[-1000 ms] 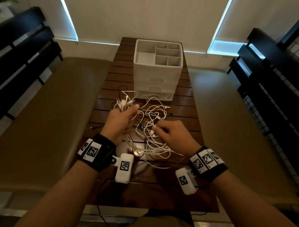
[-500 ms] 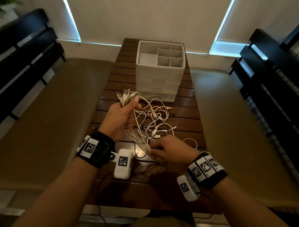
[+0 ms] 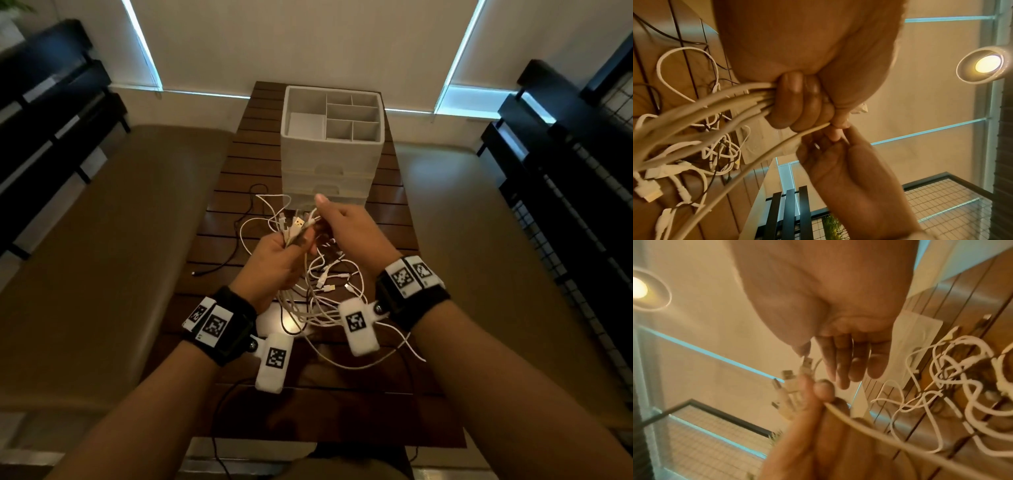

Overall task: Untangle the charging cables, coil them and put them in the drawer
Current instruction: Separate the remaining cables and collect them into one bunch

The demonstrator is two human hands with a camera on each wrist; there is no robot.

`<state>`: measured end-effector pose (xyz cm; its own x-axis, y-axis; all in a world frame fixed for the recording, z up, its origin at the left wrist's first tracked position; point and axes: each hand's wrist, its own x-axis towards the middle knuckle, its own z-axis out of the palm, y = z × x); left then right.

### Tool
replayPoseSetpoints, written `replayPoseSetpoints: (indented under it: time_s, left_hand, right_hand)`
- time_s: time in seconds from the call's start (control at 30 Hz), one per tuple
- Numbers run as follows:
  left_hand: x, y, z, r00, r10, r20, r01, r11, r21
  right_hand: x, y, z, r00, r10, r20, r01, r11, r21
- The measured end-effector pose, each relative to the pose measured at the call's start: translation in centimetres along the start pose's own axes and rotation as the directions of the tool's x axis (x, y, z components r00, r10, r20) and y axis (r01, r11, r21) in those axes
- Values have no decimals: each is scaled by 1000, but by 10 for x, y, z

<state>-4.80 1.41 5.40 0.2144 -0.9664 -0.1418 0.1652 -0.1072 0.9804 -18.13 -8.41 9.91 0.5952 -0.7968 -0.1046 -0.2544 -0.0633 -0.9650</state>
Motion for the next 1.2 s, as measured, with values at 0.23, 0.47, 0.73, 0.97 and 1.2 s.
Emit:
replayPoseSetpoints:
  time_s: [0.23, 0.47, 0.73, 0.97, 1.2]
  left_hand:
    - [-13, -22, 4, 1000, -23, 20, 23, 1000, -21]
    - [-6, 12, 1, 962, 88, -257, -133, 977, -164]
    - [-10, 17, 19, 955, 223, -194, -239, 969, -64]
    - [-13, 17, 20, 943, 235, -235, -234, 972, 32]
    - [-10, 24, 10, 936, 215, -278, -209, 977, 51]
  right_hand:
    - [3, -14, 5, 993, -24, -118, 62, 943, 328]
    - [-25, 13, 14, 957, -282, -67, 271, 953, -134]
    - [-29, 21, 26, 899, -436, -50, 372, 819, -437]
    - [-36, 22, 38, 926, -348, -145, 287, 900, -329]
    - [-41, 7, 21, 942, -319, -101, 290, 930, -227]
